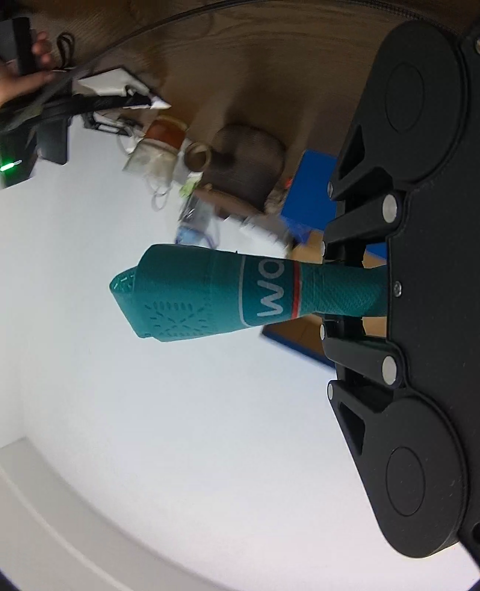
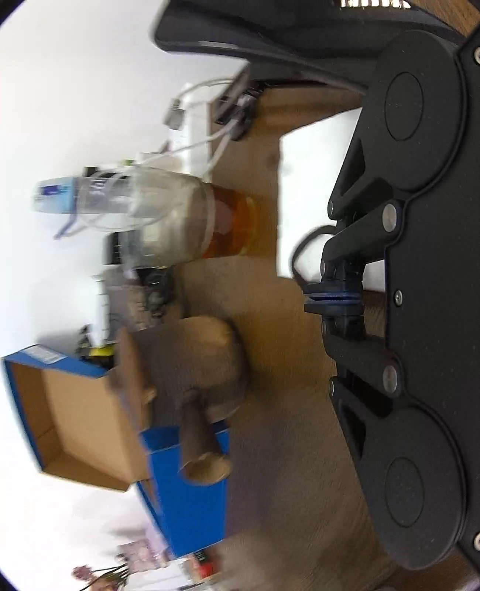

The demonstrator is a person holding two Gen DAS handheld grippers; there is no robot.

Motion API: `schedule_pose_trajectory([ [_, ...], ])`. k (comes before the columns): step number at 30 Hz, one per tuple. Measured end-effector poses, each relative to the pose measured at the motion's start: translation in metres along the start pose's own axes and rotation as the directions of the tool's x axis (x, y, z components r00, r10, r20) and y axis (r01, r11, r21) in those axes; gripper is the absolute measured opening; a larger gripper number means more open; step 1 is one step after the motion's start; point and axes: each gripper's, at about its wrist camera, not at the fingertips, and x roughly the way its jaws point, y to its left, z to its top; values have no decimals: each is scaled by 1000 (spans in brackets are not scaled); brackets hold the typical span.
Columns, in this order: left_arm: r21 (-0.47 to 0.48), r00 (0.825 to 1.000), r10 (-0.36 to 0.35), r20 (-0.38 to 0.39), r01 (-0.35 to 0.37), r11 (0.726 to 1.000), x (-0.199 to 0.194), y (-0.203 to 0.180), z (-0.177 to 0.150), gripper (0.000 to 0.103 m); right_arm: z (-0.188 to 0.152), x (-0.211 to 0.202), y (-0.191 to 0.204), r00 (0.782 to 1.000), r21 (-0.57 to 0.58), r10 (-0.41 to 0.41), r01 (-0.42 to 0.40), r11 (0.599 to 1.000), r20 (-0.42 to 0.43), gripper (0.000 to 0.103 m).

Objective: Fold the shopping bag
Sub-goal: 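Release the bag and grasp the black elastic band from the white paper with the right gripper, then stretch the black band over the bag's rolled top with the right gripper while the left gripper holds the bag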

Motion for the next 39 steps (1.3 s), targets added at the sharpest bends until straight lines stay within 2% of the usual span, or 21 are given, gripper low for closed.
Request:
schedule_pose_trajectory([
  [2, -81, 993, -20, -118, 10, 997, 7, 11, -9, 12, 5, -21, 13, 996, 7, 47, -47, 999, 78, 0],
  [3, -110, 988, -33, -149, 17, 994, 18, 13, -12, 12, 8, -31, 21, 991, 10, 70, -72, 997, 111, 0],
  [6, -233, 967, -67, -247, 8, 972, 27, 36, -18, 12, 12, -64, 57, 959, -31, 187, -185, 982, 215, 0],
  [8, -252, 958, -56, -282, -18, 968, 25, 45, -19, 12, 12, -90, 92, 916, -94, 297, -282, 955, 270, 0],
  [10, -262, 956, -51, -288, -27, 965, 30, 44, -22, 12, 10, -107, 116, 872, -134, 382, -357, 924, 305, 0],
  [12, -277, 955, -49, -292, -35, 960, 28, 46, -23, 12, 8, -125, 143, 814, -183, 477, -440, 879, 331, 0],
  [13, -284, 956, -48, -289, -38, 958, 25, 46, -23, 12, 8, -129, 151, 793, -192, 508, -470, 861, 336, 0],
  [16, -285, 962, -39, -272, -42, 957, 13, 48, -19, 12, 5, -136, 167, 756, -199, 557, -521, 830, 344, 0],
  [22, -296, 961, -68, -269, -15, 955, 17, 35, -14, 12, -9, -132, 171, 755, -139, 564, -552, 822, 335, 1],
  [24, -288, 963, -68, -260, -11, 958, 18, 28, -11, 12, -15, -131, 167, 746, -99, 574, -578, 810, 337, 1],
  [27, -228, 971, -58, -233, 3, 974, 19, 12, -6, 12, -30, -126, 159, 749, -13, 548, -586, 810, 372, 1],
  [30, -143, 977, -58, -206, 29, 989, 17, -7, -2, 12, -37, -128, 148, 745, 13, 516, -575, 818, 422, 1],
  [34, -3, 991, -13, -131, 13, 1000, 10, -32, 6, 12, -32, -126, 147, 779, -8, 473, -516, 857, 411, 1],
  [36, -16, 992, -18, -122, 17, 1000, 10, -33, 7, 12, -30, -125, 148, 797, -31, 448, -478, 878, 406, 1],
  [37, -79, 990, -55, -131, 45, 996, 12, -28, 9, 12, -29, -124, 150, 803, -49, 439, -460, 887, 403, 1],
  [39, -105, 990, -58, -127, 45, 993, 12, -26, 10, 12, -31, -122, 154, 810, -81, 431, -437, 896, 397, 1],
])
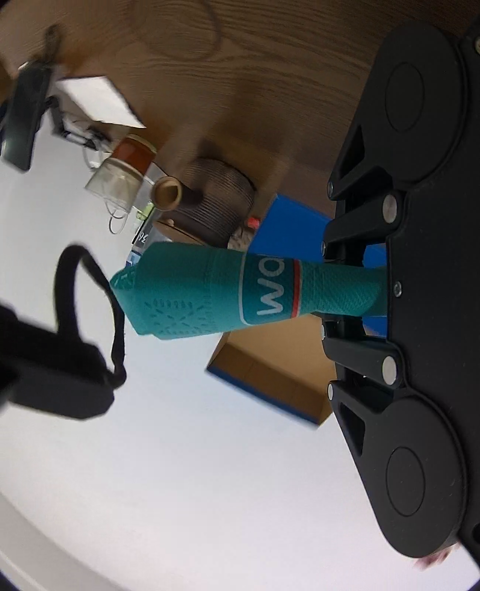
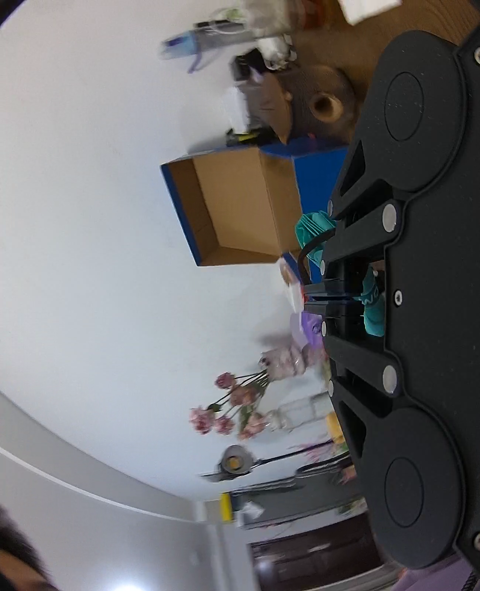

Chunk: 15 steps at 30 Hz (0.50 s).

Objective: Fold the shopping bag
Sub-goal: 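Stretch the black band over the bag's rolled top with the right gripper while the left gripper holds the bag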

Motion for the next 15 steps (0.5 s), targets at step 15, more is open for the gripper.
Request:
schedule_pose_trajectory([
  [15, 163, 994, -24, 102, 7, 987, 2, -26, -9, 13, 6, 20, -7, 986, -80, -45, 32, 996, -163, 40],
])
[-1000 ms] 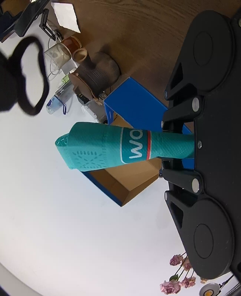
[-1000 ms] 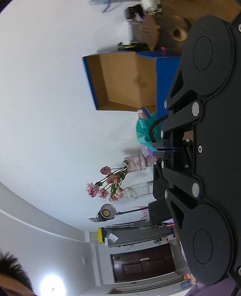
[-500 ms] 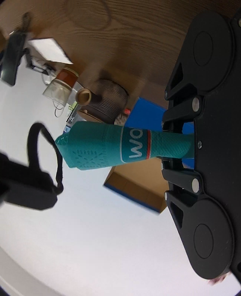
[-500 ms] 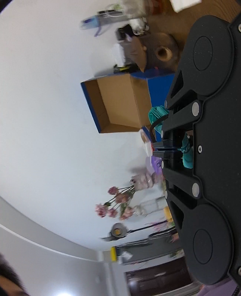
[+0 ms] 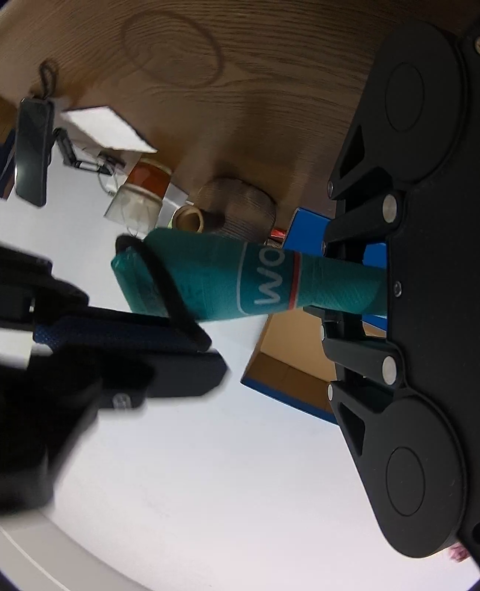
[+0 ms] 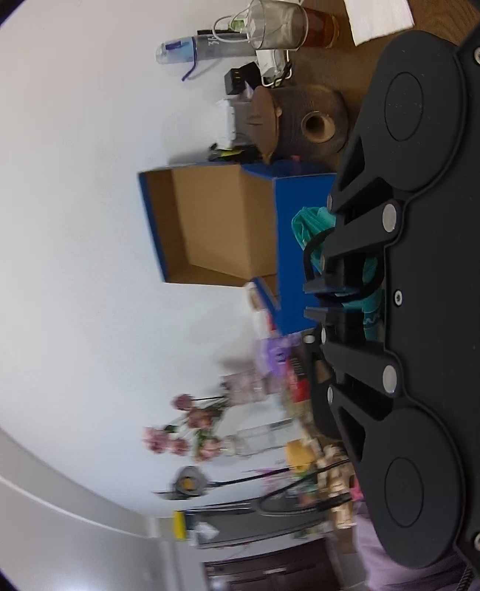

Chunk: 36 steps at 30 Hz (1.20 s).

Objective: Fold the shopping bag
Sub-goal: 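Stretch the black band over the bag's rolled top with the right gripper while the left gripper holds the bag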

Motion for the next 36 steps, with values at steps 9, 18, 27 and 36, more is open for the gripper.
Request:
schedule_pose_trajectory([
  [9, 79, 994, -108, 3, 107, 991, 6, -3, -12, 13, 9, 12, -11, 989, -73, 15, -26, 997, -146, 46],
  [18, 121, 993, -121, 13, 118, 986, 12, -7, -23, 13, 0, -8, -21, 985, -79, -36, 23, 997, -166, 22],
  [27, 157, 995, -90, 33, 84, 984, 8, -20, -21, 13, 5, 18, -8, 963, -180, -39, -10, 984, -267, 18],
  [36, 160, 996, -86, 35, 79, 984, 4, -32, -25, 13, -12, 31, -24, 944, -50, -50, 35, 998, -326, 20],
])
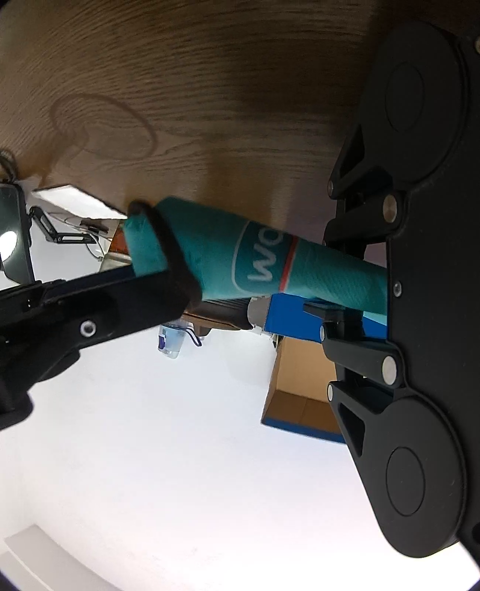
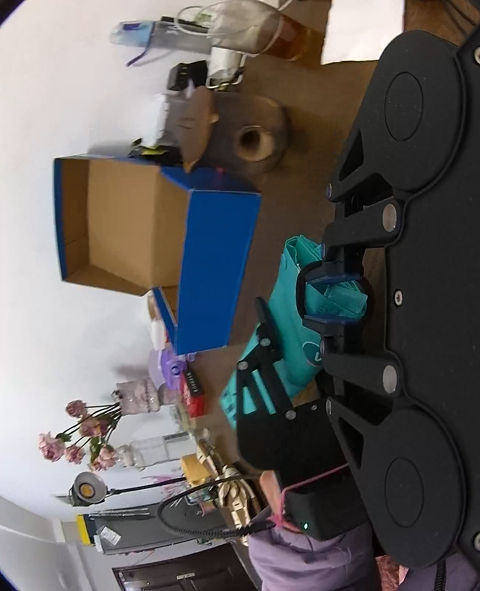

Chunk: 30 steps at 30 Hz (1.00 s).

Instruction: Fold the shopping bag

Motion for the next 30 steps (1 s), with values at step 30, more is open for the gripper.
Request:
schedule_pose_trajectory([
  [30, -195, 993, -100, 56, 109, 975, 1, 24, -20, 10, -34, 9, 2, 991, -11, 10, -9, 1000, 130, 57],
])
